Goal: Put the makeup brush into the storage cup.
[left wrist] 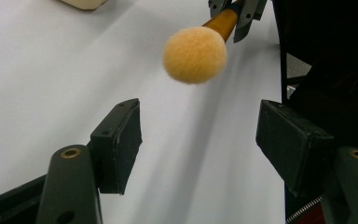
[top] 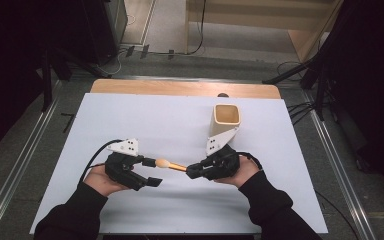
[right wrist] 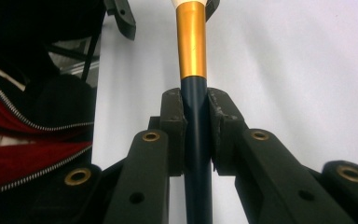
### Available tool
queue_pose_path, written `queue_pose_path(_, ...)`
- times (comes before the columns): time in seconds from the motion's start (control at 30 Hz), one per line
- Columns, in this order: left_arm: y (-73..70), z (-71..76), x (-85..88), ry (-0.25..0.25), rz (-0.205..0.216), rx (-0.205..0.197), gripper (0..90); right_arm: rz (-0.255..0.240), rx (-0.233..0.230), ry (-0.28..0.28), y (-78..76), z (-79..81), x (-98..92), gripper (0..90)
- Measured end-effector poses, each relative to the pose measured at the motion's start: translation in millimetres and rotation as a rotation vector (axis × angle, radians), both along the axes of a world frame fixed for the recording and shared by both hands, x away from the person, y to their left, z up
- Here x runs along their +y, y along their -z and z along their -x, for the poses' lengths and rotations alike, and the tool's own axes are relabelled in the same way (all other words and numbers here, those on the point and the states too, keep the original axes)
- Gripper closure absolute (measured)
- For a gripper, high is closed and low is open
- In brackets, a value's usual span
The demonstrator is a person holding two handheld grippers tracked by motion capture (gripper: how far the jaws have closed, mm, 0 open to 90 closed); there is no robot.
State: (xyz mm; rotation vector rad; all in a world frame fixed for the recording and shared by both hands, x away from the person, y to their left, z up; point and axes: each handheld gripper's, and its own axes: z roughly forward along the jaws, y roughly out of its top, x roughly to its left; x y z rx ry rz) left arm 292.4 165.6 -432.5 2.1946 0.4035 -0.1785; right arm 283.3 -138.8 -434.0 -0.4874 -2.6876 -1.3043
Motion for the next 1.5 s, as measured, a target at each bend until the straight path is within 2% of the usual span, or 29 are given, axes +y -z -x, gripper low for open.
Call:
queue_pose_path(0.27,-0.3,2.2,-5.4,-0.012,0.040,0.005,33.2,-0.090,0.006,0.062,4.3,3.6,-1.8,78.9)
queue_pose_path(0.4,-1.0,4.7,-6.8,-0.029,0.048,-0.009,34.2,-0.093,0.004,0.065,7.7,5.0,-1.3,78.9)
queue_pose_path(0.47,-2.8,4.9,-6.2,-0.028,0.061,-0.005,34.1,-0.098,0.010,0.069,9.3,5.2,-1.5,78.9)
queue_pose_path(0.53,-4.9,3.7,-4.7,-0.024,0.058,-0.017,32.6,-0.101,0.011,0.068,9.5,5.0,-1.5,78.9)
queue_pose_path(0.6,-7.5,0.0,-2.6,-0.011,0.060,0.004,30.8,-0.104,0.009,0.060,8.8,5.2,-1.9,78.9)
queue_pose_path(0.63,-8.7,-0.9,-2.6,-0.011,0.062,0.003,29.6,-0.110,0.010,0.062,8.6,5.2,-2.2,78.9)
queue_pose_path(0.73,-12.3,-1.1,-3.8,-0.008,0.052,-0.025,29.6,-0.117,0.005,0.061,8.2,5.4,-2.4,78.9)
queue_pose_path(0.77,-14.1,-1.7,-3.5,-0.005,0.061,-0.036,29.6,-0.118,0.006,0.062,7.9,5.6,-2.3,78.9)
queue_pose_path(0.87,-18.8,-3.7,-1.4,0.000,0.076,-0.028,29.5,-0.112,0.000,0.049,7.8,6.2,-3.0,78.9)
queue_pose_path(1.03,-35.0,-5.9,-3.3,0.034,0.047,-0.076,29.1,-0.097,0.008,0.039,9.1,6.3,-2.2,78.9)
queue_pose_path(1.17,-45.2,-10.8,-9.6,0.064,0.030,-0.073,30.2,-0.090,0.010,0.038,9.6,7.1,0.2,78.9)
queue_pose_path(1.3,-48.6,-11.8,-17.1,0.091,0.011,-0.089,32.1,-0.081,0.012,0.026,10.9,6.5,1.6,78.9)
queue_pose_path(1.37,-47.5,-12.3,-14.8,0.068,0.031,-0.095,31.8,-0.083,0.010,0.030,10.6,7.0,1.2,78.9)
queue_pose_path(1.5,-35.5,-14.8,-3.7,0.021,0.079,-0.053,31.6,-0.106,0.004,0.037,8.0,7.6,-3.1,78.9)
